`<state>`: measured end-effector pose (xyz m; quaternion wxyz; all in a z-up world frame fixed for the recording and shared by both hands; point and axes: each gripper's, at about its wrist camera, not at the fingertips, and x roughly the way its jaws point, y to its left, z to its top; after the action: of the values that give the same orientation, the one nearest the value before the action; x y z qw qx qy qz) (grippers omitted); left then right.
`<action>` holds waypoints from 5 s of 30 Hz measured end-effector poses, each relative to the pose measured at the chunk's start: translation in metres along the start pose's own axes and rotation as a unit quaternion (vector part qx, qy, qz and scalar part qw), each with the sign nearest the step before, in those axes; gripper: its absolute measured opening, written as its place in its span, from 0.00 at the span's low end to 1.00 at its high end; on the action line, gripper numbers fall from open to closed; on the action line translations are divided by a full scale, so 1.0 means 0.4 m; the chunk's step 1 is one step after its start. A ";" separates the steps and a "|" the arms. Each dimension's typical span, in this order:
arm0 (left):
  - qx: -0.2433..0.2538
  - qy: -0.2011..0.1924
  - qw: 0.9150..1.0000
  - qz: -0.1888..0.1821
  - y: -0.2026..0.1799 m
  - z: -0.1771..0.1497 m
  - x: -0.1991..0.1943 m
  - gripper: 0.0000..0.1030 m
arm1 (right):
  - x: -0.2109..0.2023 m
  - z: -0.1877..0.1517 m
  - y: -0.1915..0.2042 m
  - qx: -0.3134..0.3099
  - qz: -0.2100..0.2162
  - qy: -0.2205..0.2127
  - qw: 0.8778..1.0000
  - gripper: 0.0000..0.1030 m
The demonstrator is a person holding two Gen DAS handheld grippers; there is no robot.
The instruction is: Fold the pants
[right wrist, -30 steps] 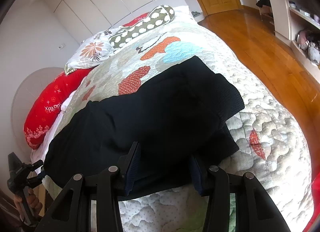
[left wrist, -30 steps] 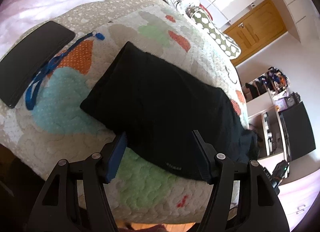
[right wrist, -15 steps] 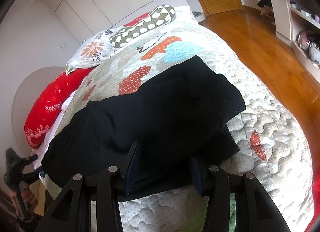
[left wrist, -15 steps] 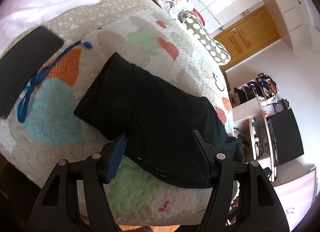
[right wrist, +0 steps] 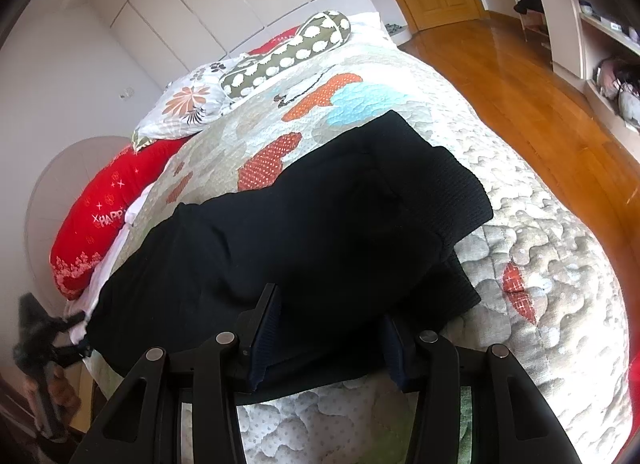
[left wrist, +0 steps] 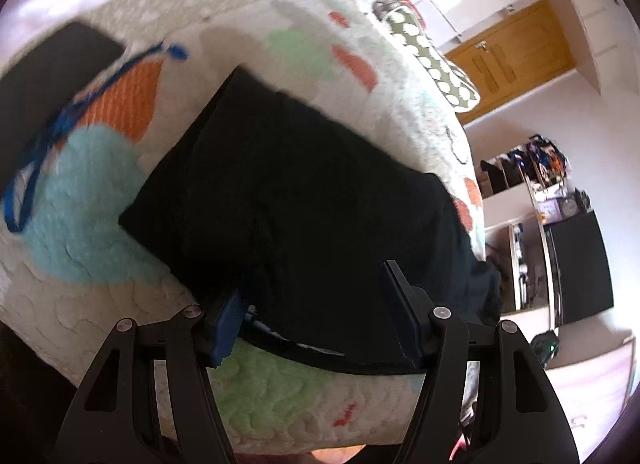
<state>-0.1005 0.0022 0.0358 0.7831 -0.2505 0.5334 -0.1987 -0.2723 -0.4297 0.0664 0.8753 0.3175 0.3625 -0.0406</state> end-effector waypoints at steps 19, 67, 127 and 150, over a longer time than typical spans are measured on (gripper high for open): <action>0.063 -0.061 0.995 0.036 0.059 -0.010 -0.075 0.06 | -0.030 -0.022 0.083 -0.056 -0.038 -0.009 0.998 0.03; 0.122 -0.140 0.967 0.174 -0.042 0.092 -0.031 0.68 | 0.286 0.121 0.442 -0.253 -0.021 0.033 0.967 0.07; 0.261 -0.112 0.945 0.164 -0.283 -0.098 0.047 0.68 | -0.068 -0.058 0.094 -0.169 -0.134 0.002 0.977 0.40; 0.468 0.098 0.878 0.023 -0.777 -0.222 0.532 0.67 | -0.077 -0.041 -0.054 -0.003 -0.036 -0.025 0.999 0.63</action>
<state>-0.1223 -0.3841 0.0399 0.7572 0.1781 0.4581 -0.4302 -0.3114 -0.4419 0.0666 0.8829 0.3003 0.3522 -0.0786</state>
